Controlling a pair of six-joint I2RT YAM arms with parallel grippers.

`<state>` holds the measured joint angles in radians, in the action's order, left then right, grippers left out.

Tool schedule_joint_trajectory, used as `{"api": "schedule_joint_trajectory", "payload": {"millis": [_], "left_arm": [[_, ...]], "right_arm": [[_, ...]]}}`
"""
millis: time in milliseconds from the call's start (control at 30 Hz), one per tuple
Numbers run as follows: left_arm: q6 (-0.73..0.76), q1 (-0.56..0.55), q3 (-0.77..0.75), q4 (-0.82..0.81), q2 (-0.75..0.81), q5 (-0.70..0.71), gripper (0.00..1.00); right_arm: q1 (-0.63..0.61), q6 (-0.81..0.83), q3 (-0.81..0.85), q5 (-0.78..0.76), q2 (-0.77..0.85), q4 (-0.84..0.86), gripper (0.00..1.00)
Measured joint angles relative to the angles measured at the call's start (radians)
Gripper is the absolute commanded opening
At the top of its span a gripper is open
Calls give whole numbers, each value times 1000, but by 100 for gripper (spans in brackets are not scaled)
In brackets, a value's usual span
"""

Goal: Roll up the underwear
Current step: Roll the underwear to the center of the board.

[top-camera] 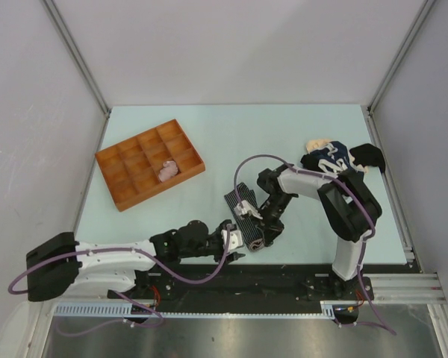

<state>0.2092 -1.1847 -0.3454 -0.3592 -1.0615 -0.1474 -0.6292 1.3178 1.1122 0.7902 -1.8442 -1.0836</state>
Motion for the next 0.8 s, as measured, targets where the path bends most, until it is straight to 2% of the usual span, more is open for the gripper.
{"api": "schedule_joint_trajectory", "payload": {"millis": [267,500,700,800], "left_arm": [[21,-31,-68,-21,-205,41,69],[63,-36,-177,-22,-349,90,69],[63,-37,-214,-20,-424,111,66],[62,-37,-216,-19,-445,126,61]], "right_arm": [[50,-62,140,51,-144,-124,6],[73,-69,155,77,-184,-160,6],[87,-69,158,89,-188,-167,6],[90,-69,158,90,-189,-168,6]]}}
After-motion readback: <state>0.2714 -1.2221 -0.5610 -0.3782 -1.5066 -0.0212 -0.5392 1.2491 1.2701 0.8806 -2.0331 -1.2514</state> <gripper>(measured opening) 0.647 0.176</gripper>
